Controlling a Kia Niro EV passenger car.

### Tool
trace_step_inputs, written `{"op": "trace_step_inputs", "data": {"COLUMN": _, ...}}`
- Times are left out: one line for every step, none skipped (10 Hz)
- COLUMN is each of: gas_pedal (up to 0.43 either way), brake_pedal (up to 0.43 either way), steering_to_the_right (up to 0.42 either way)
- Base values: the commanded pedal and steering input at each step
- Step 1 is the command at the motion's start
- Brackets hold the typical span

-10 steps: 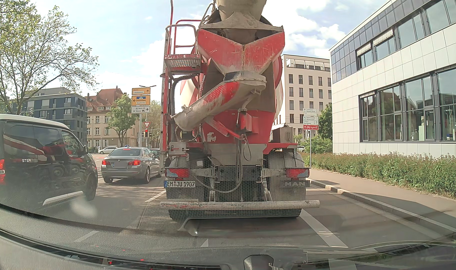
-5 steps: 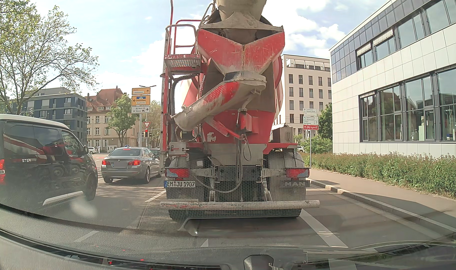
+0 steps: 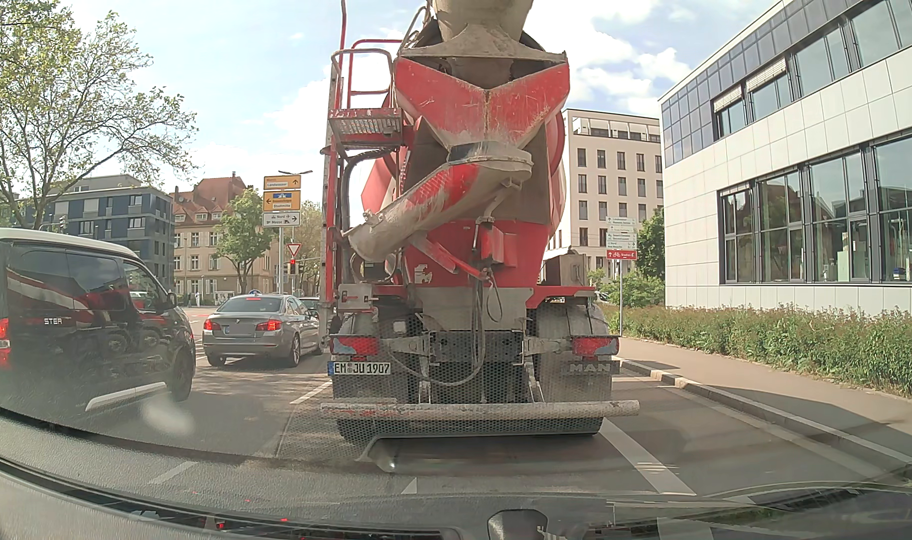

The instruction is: Follow the waypoints while adhering to traffic rules and regulations

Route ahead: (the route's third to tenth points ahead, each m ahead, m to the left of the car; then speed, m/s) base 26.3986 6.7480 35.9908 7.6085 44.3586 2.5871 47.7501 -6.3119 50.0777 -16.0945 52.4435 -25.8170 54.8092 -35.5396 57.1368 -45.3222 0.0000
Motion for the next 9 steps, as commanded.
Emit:
{"op": "trace_step_inputs", "data": {"gas_pedal": 0.000, "brake_pedal": 0.238, "steering_to_the_right": -0.012}}
{"op": "trace_step_inputs", "data": {"gas_pedal": 0.000, "brake_pedal": 0.238, "steering_to_the_right": -0.012}}
{"op": "trace_step_inputs", "data": {"gas_pedal": 0.000, "brake_pedal": 0.238, "steering_to_the_right": -0.012}}
{"op": "trace_step_inputs", "data": {"gas_pedal": 0.000, "brake_pedal": 0.238, "steering_to_the_right": -0.012}}
{"op": "trace_step_inputs", "data": {"gas_pedal": 0.000, "brake_pedal": 0.238, "steering_to_the_right": -0.012}}
{"op": "trace_step_inputs", "data": {"gas_pedal": 0.000, "brake_pedal": 0.238, "steering_to_the_right": -0.012}}
{"op": "trace_step_inputs", "data": {"gas_pedal": 0.000, "brake_pedal": 0.238, "steering_to_the_right": -0.012}}
{"op": "trace_step_inputs", "data": {"gas_pedal": 0.000, "brake_pedal": 0.238, "steering_to_the_right": -0.012}}
{"op": "trace_step_inputs", "data": {"gas_pedal": 0.000, "brake_pedal": 0.238, "steering_to_the_right": -0.012}}
